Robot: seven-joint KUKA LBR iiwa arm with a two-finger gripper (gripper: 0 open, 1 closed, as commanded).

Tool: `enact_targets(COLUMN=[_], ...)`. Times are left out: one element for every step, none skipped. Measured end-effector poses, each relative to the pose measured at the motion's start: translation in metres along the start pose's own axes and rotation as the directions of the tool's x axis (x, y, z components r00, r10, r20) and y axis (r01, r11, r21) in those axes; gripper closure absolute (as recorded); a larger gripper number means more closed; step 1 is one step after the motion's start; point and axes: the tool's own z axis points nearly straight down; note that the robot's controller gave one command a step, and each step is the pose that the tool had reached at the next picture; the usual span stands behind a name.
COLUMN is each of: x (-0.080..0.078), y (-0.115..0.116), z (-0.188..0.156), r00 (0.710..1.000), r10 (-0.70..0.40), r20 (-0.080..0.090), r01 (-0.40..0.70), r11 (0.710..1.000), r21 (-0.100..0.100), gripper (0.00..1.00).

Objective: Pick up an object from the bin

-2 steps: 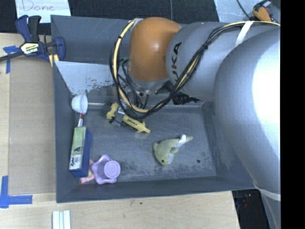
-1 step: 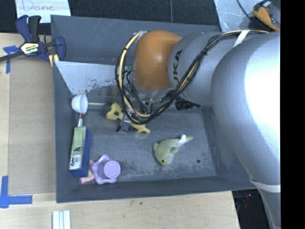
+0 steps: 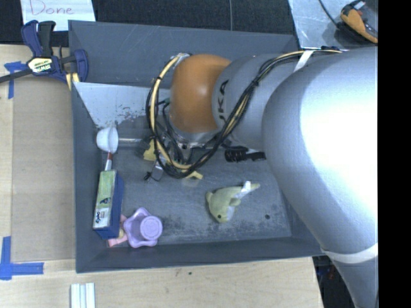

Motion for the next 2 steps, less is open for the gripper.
enact_targets(x=[-0.0116, -0.0116], y=[-0.0277, -0.0277], z=[0.0006, 0.0006], r00=[0.991, 0.991], r10=[-0.136, -0.136], r20=[-0.013, -0.013], r01=[0.136, 0.136], r11=[0.991, 0.991], r21=[0.008, 0.008], gripper=[1.00, 1.00])
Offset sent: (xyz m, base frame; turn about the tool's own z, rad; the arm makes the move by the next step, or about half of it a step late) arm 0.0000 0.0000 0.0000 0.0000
